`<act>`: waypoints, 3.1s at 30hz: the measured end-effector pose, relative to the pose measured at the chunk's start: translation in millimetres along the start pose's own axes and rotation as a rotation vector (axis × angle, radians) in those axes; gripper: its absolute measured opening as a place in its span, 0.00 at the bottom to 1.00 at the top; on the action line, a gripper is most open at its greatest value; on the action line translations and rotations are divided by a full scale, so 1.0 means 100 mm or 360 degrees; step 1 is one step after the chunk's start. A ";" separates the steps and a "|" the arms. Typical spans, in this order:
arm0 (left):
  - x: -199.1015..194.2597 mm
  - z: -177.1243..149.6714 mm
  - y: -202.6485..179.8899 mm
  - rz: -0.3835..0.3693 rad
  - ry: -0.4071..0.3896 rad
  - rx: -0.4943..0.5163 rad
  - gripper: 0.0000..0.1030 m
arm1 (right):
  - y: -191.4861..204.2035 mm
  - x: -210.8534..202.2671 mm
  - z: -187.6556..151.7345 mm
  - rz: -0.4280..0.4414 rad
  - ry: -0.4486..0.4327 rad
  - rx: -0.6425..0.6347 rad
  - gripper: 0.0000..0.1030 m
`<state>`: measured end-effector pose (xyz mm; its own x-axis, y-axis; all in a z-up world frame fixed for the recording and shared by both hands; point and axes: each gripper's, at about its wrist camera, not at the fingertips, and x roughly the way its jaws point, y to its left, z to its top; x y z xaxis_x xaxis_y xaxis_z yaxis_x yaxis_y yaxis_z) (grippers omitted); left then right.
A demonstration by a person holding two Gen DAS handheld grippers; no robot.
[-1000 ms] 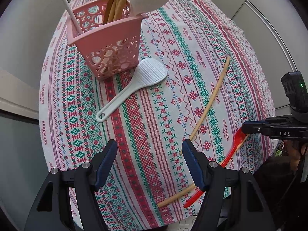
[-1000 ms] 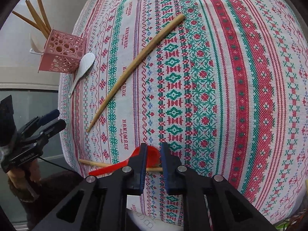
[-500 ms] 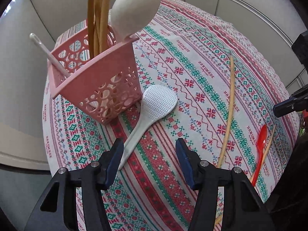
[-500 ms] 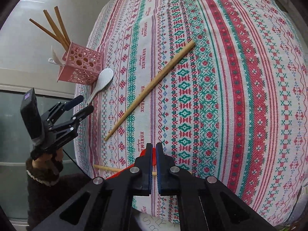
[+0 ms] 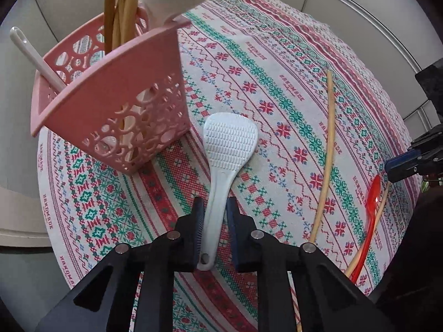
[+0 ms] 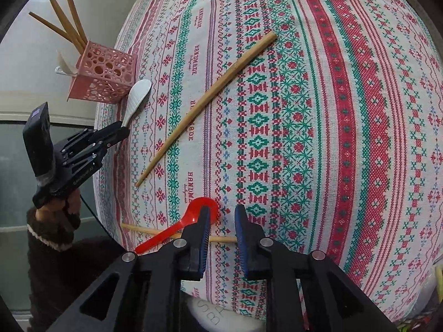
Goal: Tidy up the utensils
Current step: 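Lower the left tool onto the white rice paddle handle and close, then lift the paddle and red spoon and carry both over the pink basket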
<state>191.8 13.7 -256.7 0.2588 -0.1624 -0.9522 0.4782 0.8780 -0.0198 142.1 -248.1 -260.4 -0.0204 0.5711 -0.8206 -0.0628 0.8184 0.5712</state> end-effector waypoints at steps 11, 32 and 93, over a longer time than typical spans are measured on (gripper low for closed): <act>-0.07 -0.26 -0.40 -0.0126 0.0163 0.0176 0.15 | 0.18 0.26 -0.03 -0.0008 0.0008 0.0014 0.55; 0.18 0.33 -0.54 0.0067 0.0023 0.0053 0.47 | 0.61 0.41 -0.03 -0.0135 -0.0022 0.0042 0.54; -1.93 0.12 0.27 0.0164 -0.1279 -0.0620 0.46 | 1.88 -0.96 0.03 -0.0121 -0.1141 -0.0534 0.02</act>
<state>164.7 63.2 -69.6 0.8638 -0.2121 -0.4570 0.1395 0.9723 -0.1875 135.6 -149.2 -74.2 0.6362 0.5091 -0.5796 -0.3375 0.8593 0.3843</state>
